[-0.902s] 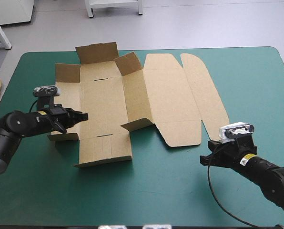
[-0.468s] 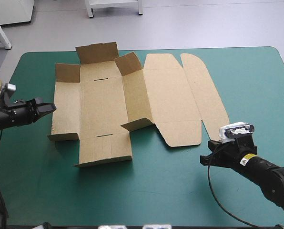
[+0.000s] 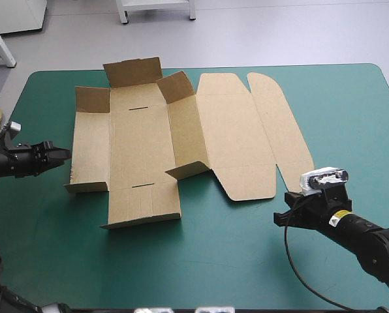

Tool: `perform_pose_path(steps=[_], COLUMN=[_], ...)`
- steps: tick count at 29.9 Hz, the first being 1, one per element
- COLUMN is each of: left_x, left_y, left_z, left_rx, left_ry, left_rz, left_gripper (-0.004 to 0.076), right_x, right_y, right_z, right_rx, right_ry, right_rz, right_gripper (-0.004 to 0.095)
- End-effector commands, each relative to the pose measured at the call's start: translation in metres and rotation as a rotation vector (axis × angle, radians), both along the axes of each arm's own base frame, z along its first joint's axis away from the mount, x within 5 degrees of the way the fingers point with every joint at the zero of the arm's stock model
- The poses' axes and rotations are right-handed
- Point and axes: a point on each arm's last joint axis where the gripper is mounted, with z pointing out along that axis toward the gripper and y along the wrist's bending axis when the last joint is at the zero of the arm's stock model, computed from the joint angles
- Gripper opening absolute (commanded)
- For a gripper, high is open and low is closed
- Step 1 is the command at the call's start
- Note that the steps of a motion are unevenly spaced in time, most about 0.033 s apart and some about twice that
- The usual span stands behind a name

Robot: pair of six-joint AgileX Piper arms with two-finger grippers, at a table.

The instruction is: Fold the box

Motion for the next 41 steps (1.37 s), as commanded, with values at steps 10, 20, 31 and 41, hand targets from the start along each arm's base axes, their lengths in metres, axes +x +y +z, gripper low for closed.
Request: perform_pose_path(steps=[10,20,31,41], left_x=[0.025,0.04,0.049,0.059], left_y=[0.01,-0.002,-0.014,-0.035], left_z=[0.012,-0.017,-0.028,-0.034], left_rx=[0.031,0.025,0.01,0.001], left_ry=[0.027,0.106,0.119,0.121], left_rz=[-0.107,-0.184,-0.234,-0.296], left_gripper=[0.0451,0.045,0.0447,0.0447], right_x=[0.003,0.003,0.003,0.003], right_y=[-0.001,-0.001,-0.001,-0.001], right_z=[0.015,0.015,0.015,0.015], right_rx=[0.035,0.04,0.05,0.06], right_ry=[-0.083,-0.079,-0.077,-0.07], right_rz=[-0.021,-0.025,-0.031,-0.037], right_gripper=[-0.0019,-0.0019,-0.0019,-0.0019])
